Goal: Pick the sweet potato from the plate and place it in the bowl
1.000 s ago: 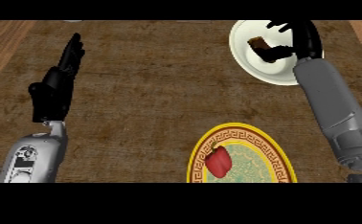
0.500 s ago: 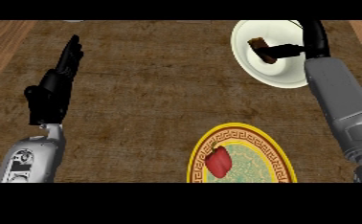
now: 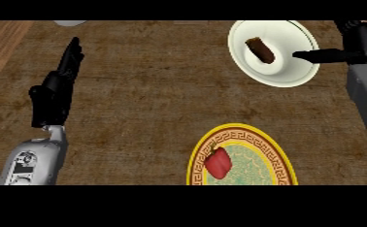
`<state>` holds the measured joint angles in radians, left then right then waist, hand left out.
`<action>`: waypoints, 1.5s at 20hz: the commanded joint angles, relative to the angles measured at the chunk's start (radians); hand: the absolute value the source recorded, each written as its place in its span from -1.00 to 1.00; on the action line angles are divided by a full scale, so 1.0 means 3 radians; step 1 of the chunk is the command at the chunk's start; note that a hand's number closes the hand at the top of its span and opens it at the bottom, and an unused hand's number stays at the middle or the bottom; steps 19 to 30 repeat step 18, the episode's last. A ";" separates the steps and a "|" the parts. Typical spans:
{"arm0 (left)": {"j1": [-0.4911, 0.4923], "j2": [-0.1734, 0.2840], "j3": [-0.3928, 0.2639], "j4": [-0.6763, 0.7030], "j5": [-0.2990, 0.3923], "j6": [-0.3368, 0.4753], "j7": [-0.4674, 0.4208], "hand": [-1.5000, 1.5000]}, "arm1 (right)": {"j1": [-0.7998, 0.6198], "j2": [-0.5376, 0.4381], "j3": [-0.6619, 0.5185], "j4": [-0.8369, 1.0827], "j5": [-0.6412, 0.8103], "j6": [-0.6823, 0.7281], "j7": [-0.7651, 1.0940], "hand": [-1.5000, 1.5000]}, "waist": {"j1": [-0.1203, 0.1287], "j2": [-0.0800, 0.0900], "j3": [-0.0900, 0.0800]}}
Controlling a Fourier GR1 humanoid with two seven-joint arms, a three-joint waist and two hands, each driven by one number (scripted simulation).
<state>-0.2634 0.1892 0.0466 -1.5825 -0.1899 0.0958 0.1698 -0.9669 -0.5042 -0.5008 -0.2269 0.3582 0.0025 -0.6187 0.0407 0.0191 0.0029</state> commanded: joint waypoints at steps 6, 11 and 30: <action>0.0062 0.0141 0.0224 0.0103 0.0136 -0.0113 -0.0173 0.00 | 0.0324 -0.0414 -0.0078 0.0071 -0.0188 0.1010 -0.0371 -1.00 | -0.0042 -0.0018 -0.0003; 0.0180 0.0140 0.0138 -0.0182 0.0075 -0.0151 0.0011 0.00 | 0.0605 -0.0446 -0.0032 0.0024 -0.0210 0.1215 -0.0689 -1.00 | -0.0046 -0.0033 -0.0002; 0.0272 0.0014 0.0090 -0.0223 0.0038 -0.0106 0.0012 0.00 | 0.0898 -0.0349 0.0069 -0.0178 -0.0270 0.1222 -0.0867 -1.00 | -0.0090 -0.0051 -0.0006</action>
